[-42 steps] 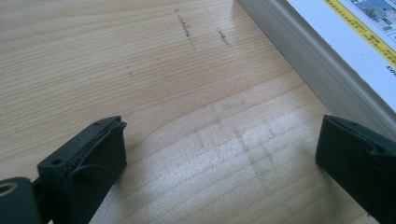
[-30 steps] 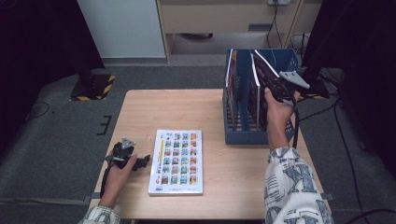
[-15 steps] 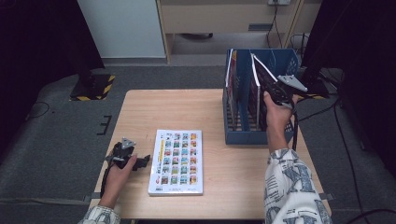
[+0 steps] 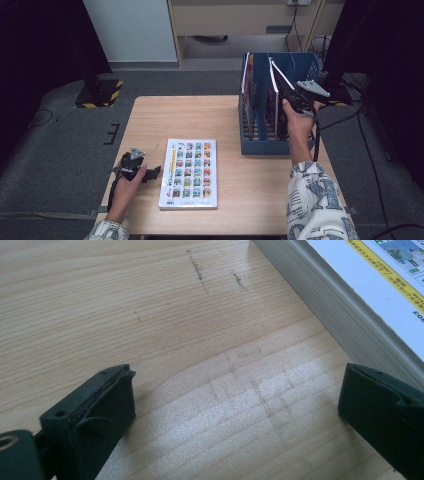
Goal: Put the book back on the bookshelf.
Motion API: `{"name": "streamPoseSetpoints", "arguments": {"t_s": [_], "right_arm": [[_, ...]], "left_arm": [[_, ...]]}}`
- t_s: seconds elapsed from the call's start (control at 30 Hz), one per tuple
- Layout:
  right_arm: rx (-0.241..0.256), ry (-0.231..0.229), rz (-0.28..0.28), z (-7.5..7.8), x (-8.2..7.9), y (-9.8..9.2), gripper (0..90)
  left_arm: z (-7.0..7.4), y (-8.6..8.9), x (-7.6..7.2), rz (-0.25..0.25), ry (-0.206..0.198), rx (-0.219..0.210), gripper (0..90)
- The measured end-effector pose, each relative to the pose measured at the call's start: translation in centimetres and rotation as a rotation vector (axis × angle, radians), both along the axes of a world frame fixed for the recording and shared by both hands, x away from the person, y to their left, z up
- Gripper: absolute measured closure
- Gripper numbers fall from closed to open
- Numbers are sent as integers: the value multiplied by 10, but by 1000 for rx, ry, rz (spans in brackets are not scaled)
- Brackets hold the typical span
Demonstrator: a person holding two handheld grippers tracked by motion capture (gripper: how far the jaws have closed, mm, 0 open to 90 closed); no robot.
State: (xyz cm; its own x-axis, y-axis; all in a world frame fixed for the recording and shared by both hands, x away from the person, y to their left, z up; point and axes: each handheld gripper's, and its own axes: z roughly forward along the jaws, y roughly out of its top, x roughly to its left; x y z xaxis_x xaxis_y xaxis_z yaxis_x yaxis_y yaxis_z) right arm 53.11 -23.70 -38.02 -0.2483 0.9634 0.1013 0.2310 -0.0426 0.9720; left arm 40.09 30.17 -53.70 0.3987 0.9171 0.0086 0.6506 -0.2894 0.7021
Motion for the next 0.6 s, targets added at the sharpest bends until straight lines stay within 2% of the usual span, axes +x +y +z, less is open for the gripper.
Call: {"name": "streamPoseSetpoints", "arguments": {"t_s": [0.13, 0.6], "right_arm": [[-27, -13, -17, 0, -1, -1, 824], [-9, -55, -100, 4, 3, -4, 832]], "left_arm": [[0, 0, 0, 0, 0, 0, 9], [0, 0, 0, 0, 0, 0, 9]]}}
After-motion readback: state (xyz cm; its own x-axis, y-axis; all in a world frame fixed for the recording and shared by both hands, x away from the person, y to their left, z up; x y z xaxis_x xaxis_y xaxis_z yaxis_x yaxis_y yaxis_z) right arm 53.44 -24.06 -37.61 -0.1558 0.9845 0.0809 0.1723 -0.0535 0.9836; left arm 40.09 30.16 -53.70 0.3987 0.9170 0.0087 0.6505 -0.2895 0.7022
